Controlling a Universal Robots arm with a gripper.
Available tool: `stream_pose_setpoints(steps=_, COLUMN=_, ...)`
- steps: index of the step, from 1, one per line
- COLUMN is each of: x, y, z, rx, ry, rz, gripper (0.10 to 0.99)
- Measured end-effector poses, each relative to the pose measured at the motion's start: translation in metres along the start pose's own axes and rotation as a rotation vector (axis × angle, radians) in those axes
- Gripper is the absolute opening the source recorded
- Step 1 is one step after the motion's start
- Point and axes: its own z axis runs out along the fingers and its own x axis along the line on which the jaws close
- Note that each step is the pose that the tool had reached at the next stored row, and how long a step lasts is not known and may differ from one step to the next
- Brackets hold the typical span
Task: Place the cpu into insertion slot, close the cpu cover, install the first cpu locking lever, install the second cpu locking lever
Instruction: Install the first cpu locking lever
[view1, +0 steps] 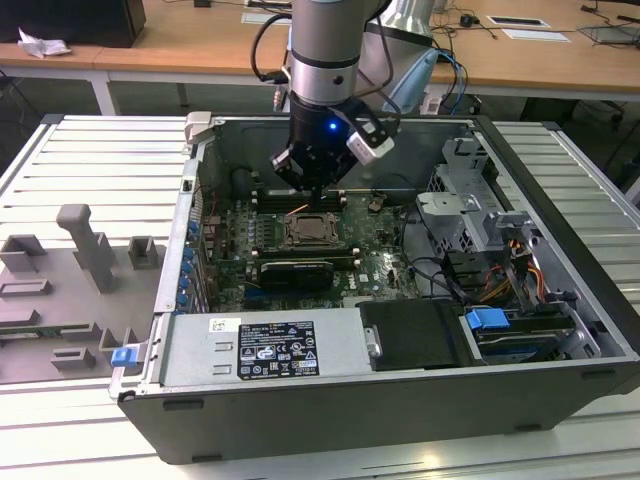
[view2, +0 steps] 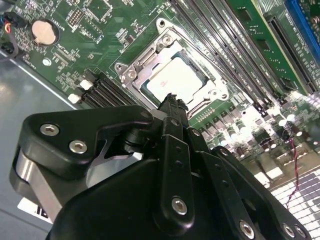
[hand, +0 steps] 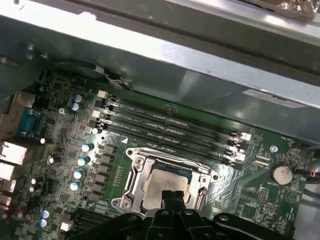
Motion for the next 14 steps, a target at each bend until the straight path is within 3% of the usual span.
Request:
stream_pose_setpoints(steps=4, x=0.0001, y=0.0, z=0.0001, rx=0.0, ry=0.0004, rz=-0.023, gripper=0.106)
stream_pose_setpoints(steps=11, x=0.0001, y=0.0002, z=0.0039, rx=0.001, ry=-0.0025, rz=0.095, gripper=0.106)
stream_pose_setpoints(steps=14, x=0.0009, y=0.0004, z=0.0064, rx=-0.014, ry=-0.0071, rz=0.106, gripper=0.106)
